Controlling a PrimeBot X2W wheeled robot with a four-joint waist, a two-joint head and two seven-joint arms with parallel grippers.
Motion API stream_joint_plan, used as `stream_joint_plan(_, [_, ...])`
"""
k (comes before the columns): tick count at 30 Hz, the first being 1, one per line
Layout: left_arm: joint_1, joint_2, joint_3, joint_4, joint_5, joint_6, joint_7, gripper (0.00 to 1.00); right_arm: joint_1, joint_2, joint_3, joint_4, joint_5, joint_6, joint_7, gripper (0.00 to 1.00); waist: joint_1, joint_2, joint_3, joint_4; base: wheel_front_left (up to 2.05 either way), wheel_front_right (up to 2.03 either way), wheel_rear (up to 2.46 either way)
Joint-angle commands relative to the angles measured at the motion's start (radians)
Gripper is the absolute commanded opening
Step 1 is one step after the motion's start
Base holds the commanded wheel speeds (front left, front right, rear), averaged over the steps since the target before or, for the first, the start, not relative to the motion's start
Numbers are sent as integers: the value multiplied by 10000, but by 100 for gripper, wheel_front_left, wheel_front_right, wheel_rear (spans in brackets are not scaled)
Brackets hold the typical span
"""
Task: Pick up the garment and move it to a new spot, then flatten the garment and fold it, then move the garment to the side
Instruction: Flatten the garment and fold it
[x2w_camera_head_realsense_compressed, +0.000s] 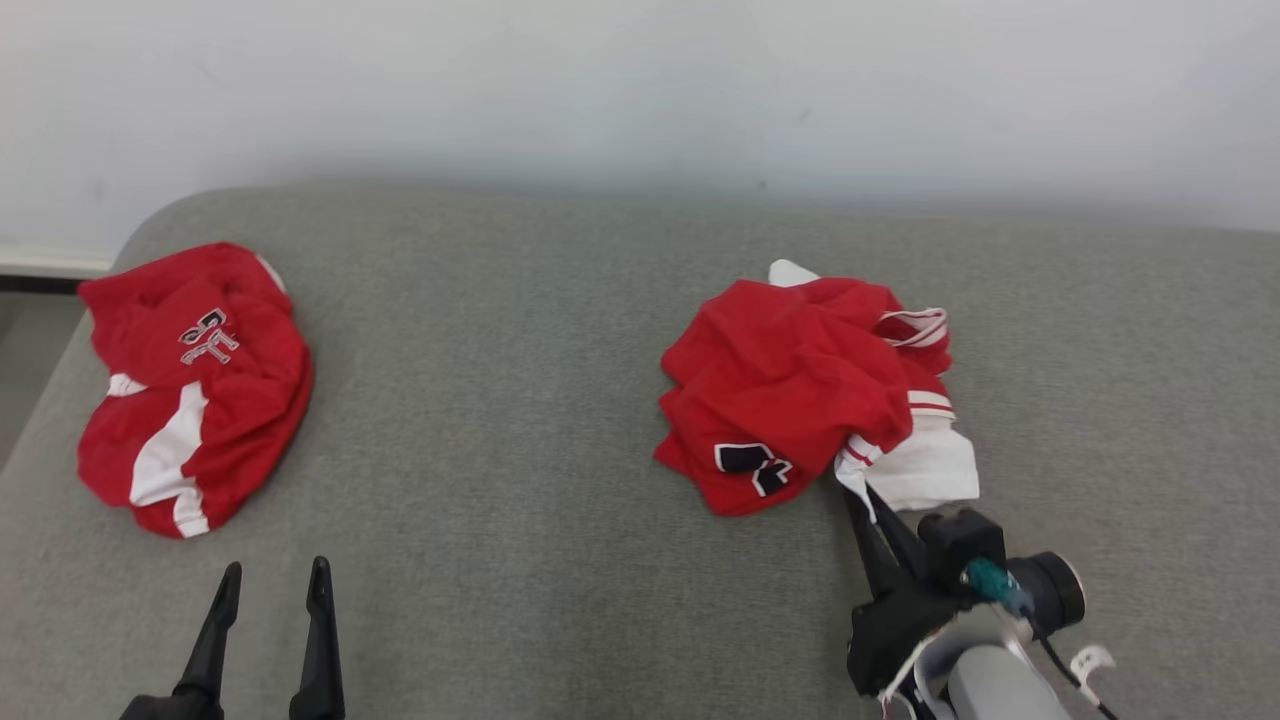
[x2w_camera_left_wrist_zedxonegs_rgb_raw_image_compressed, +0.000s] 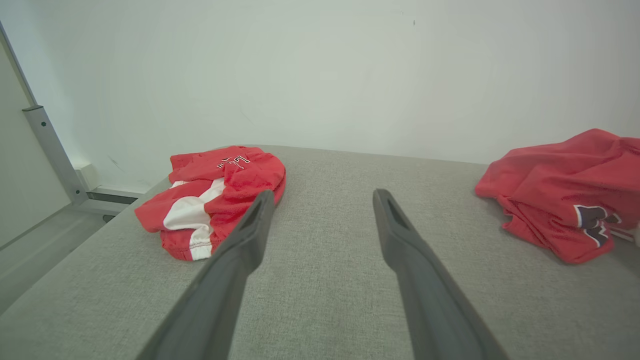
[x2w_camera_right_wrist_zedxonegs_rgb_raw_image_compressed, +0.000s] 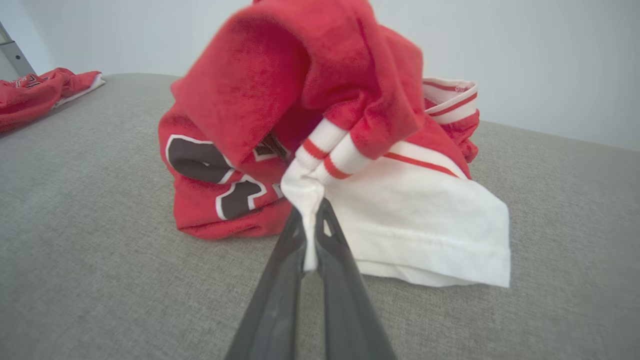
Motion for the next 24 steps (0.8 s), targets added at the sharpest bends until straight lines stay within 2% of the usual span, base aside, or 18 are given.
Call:
stream_joint_plan(1, [175, -33, 32, -20, -85, 11, -34, 100, 479, -8, 182, -533, 70, -22, -2, 0, 1, 0, -275, -396, 0, 0, 0])
stream_joint_plan(7, [337, -94, 4, -46, -66, 11, -34, 100, 1946, -254, 522, -2327, 115, -22, -3, 0, 1, 0, -494, -952, 0, 0, 0])
stream_joint_plan(12, [347, -85, -23, -54, -78, 11, -34, 100, 3173, -366, 396, -3513, 90, -22, 99, 0, 1, 0, -520, -1238, 0, 0, 0])
stream_joint_plan(20, [330, 4, -89, -6, -120, 11, -34, 100, 5171, -166, 165, -5553, 236, -22, 1035, 0, 1, 0, -512, -1367, 0, 0, 0])
stream_joint_plan(24, [298, 50, -101, 47, -156, 11, -34, 100, 5811, -87, 399, -5971, 410, -22, 1445, 0, 1, 0, -520, -1351, 0, 0, 0])
